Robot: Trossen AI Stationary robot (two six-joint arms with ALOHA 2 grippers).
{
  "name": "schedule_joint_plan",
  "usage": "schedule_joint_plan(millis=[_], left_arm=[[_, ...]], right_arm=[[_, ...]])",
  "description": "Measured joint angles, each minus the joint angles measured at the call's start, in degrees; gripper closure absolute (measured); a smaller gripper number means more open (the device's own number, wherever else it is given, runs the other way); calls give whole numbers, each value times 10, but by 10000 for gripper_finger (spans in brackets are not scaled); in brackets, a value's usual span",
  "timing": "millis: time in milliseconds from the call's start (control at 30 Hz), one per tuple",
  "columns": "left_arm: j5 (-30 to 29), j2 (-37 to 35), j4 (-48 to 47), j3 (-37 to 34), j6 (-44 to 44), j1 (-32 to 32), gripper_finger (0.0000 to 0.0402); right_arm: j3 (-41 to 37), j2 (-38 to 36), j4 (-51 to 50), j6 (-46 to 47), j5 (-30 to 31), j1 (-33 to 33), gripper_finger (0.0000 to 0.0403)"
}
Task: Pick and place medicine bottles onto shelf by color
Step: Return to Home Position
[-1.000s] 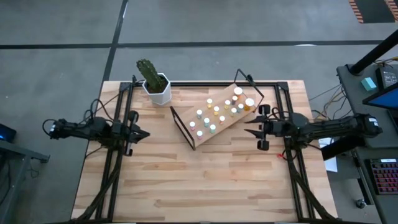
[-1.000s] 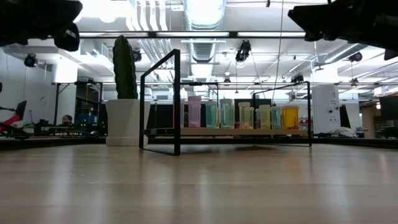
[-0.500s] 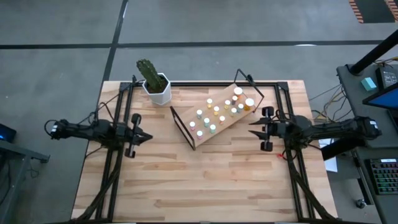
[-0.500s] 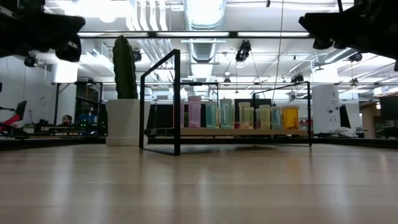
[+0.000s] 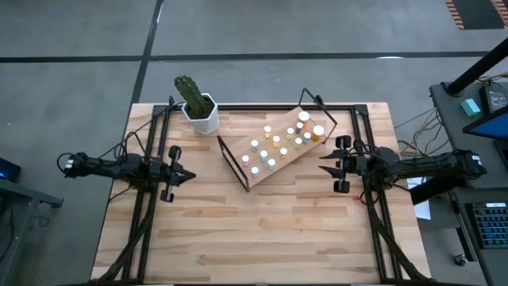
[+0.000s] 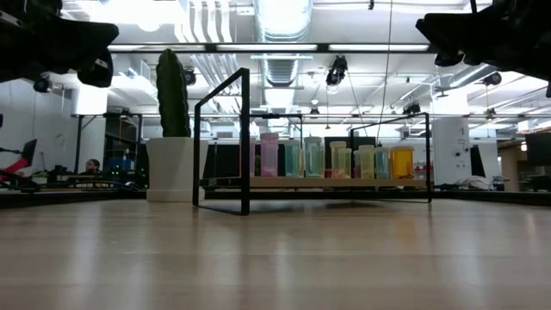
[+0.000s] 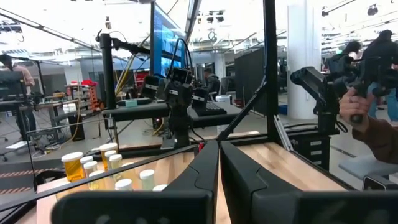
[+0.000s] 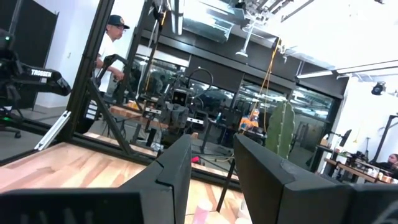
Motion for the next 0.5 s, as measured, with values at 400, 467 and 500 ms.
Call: schedule_joint_plan(millis=[400,467,500], left_arm=[[-16,-1,1,-1,-1,0,402],[-16,-1,1,-1,-1,0,402],[-16,-1,1,-1,-1,0,402]], right_arm=[[0,-29,-32,6,22,0,291],[0,-42,-49,6,40,0,291],[0,-50,-58,5,45,0,291]])
